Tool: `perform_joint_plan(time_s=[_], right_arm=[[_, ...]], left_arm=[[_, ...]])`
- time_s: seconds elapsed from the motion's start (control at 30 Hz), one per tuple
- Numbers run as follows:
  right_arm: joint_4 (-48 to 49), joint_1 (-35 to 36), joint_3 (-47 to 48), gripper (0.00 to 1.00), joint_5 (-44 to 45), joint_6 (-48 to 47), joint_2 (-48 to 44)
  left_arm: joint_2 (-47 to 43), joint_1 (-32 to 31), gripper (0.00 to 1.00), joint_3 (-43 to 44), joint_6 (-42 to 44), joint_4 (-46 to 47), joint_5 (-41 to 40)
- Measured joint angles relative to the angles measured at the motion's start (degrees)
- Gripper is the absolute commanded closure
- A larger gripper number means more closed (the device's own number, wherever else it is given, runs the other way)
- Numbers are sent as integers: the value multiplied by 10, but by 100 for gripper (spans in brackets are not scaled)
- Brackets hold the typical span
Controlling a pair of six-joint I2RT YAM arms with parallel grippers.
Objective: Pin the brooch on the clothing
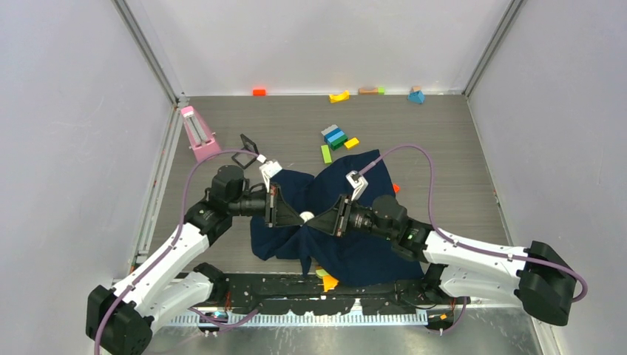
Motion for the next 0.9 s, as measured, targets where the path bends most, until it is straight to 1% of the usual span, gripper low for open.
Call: perform_joint_plan(time_s=[0.07, 0.17, 0.2, 0.23, 0.27, 0.3, 0.33, 0.4, 0.43, 0.47, 0.5, 0.57, 0.6, 0.63, 0.67, 0.7, 0.8, 0.9], right_arm=[[-8, -1, 0, 74, 0, -8, -8], [-26, -3, 0, 65, 4, -18, -24], [-39, -7, 0, 59, 12, -24, -32], [-52, -12, 0, 56, 21, -28, -40], [-64, -17, 0, 50, 29, -33, -48], [-78, -21, 0, 48, 38, -38, -58], [-89, -23, 1, 42, 45, -42, -66], [-125, -24, 6, 36, 61, -59, -88], [-148, -24, 11, 35, 71, -68, -99], [-175, -24, 21, 33, 83, -79, -110], [-199, -24, 31, 31, 96, -87, -118], [-260, -24, 63, 26, 136, -109, -130], [-288, -26, 81, 24, 156, -120, -134], [-315, -28, 101, 23, 177, -131, -134], [-339, -33, 119, 23, 195, -143, -134], [-356, -39, 132, 22, 208, -151, -132], [-410, -79, 175, 22, 238, -179, -108], [-439, -132, 201, 22, 240, -201, -64]], left_arm=[[1, -2, 100, 0, -7, 1, -3], [1, -4, 100, -1, -19, 4, -7], [0, -3, 100, -3, -22, 2, -7], [0, -2, 100, -5, -23, 0, -8], [-1, -2, 100, -8, -24, -2, -9], [-1, -2, 100, -12, -25, -8, -11], [-1, -2, 98, -14, -26, -12, -13], [-1, -2, 88, -16, -24, -27, -17], [-2, -2, 81, -16, -21, -33, -18], [-4, -2, 73, -16, -19, -41, -21], [-8, -2, 63, -16, -16, -50, -23], [-18, -2, 35, -16, -12, -66, -27], [-26, -2, 27, -16, -9, -78, -32], [-35, -2, 13, -16, -6, -90, -38], [-43, -2, 2, -15, 1, -101, -45], [-53, -2, 1, -12, 7, -118, -55], [-69, -2, 0, 15, 23, -162, -94], [-56, -1, 0, 56, 33, -180, -138]])
